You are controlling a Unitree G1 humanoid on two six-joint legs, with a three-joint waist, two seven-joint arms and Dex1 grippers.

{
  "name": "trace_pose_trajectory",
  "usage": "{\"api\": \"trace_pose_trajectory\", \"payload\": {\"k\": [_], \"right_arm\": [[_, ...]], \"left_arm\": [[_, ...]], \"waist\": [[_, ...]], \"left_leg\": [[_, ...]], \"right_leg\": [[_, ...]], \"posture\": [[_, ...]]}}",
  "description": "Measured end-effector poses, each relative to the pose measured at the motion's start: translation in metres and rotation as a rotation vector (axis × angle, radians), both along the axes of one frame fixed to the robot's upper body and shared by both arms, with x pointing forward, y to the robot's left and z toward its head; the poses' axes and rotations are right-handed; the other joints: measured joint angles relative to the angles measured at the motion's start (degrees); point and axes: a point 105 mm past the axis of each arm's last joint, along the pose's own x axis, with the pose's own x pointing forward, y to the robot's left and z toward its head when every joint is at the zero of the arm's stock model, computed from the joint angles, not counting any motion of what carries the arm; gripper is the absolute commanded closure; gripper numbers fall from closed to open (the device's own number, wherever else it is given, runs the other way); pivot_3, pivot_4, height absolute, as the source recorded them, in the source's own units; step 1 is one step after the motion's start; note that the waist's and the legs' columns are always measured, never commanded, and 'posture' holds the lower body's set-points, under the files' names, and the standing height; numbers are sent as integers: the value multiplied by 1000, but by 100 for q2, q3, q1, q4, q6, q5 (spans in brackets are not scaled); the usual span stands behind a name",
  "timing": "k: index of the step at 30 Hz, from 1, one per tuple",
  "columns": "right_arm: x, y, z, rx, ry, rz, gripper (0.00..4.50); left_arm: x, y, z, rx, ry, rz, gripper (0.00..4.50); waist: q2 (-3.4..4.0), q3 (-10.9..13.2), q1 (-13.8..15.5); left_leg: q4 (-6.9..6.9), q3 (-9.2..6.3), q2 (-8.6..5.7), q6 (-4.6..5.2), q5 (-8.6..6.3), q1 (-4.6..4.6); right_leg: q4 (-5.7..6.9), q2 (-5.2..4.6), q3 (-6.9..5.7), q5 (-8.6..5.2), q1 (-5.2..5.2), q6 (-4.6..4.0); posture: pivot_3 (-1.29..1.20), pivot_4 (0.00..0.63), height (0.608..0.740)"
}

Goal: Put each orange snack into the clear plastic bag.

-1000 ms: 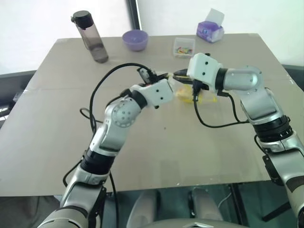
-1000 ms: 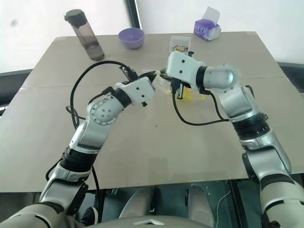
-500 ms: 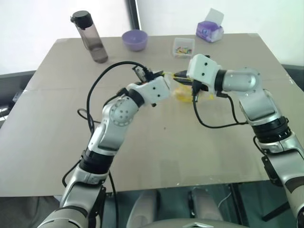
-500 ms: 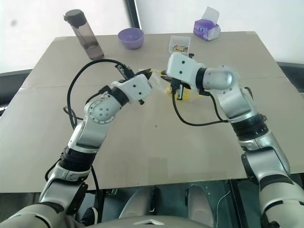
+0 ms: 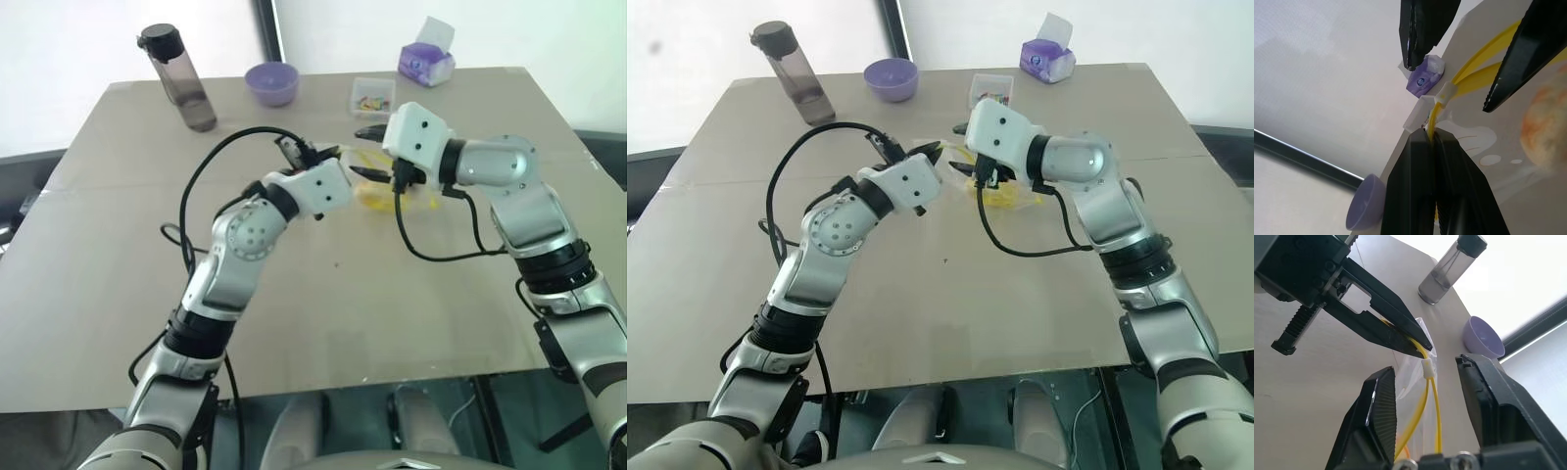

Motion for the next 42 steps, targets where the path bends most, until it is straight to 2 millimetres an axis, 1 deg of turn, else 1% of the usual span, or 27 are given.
{"api": "trace_pose_trajectory", "payload": {"k": [19, 20, 21, 32, 34, 35, 36, 42], "right_arm": [[5, -3, -2, -2, -3, -24, 2513], [5, -3, -2, 0, 0, -28, 3034], [5, -3, -2, 1, 0, -29, 3238], [5, 0, -2, 10, 3, -24, 3238], [4, 1, -2, 12, 4, -22, 3751], [4, 1, -2, 12, 4, -21, 4175], [4, 1, -3, 11, 5, -20, 4458], [4, 1, -3, 10, 6, -20, 4458]], "left_arm": [[-2, -3, 0, 7, -7, -19, 4500], [-2, -3, 0, 9, -7, -21, 4500], [-2, -3, 0, 9, -7, -21, 4500], [-2, -3, 0, 10, -6, -22, 4500], [-2, -3, 0, 10, -6, -22, 4500], [-2, -3, 0, 10, -6, -22, 4500], [-2, -3, 0, 10, -6, -22, 4500], [-2, -3, 0, 9, -6, -22, 4500]], "waist": [[0, 0, 0], [0, 0, 0], [0, 0, 0], [0, 0, -1], [0, 0, 0], [0, 0, 0], [0, 0, 0], [0, 0, -1]], "left_leg": [[0, 0, 0, 0, 0, 0], [0, 0, 0, 0, 0, 0], [0, 0, 0, 0, 0, 0], [0, 0, 0, 0, 0, 0], [0, 0, 0, 0, 0, 0], [0, 0, 0, 0, 0, 0], [0, 0, 0, 0, 0, 0], [0, 0, 0, 0, 0, 0]], "right_leg": [[0, 0, 0, 0, 0, 0], [0, 0, 0, 0, 0, 0], [0, 0, 0, 0, 0, 0], [0, 0, 0, 0, 0, 0], [0, 0, 0, 0, 0, 0], [0, 0, 0, 0, 0, 0], [0, 0, 0, 0, 0, 0], [0, 0, 0, 0, 0, 0]], "posture": [[0, 150, 740], [0, 150, 740], [0, 150, 740], [0, 150, 740], [0, 150, 740], [0, 150, 740], [0, 150, 740], [0, 150, 740]]}}
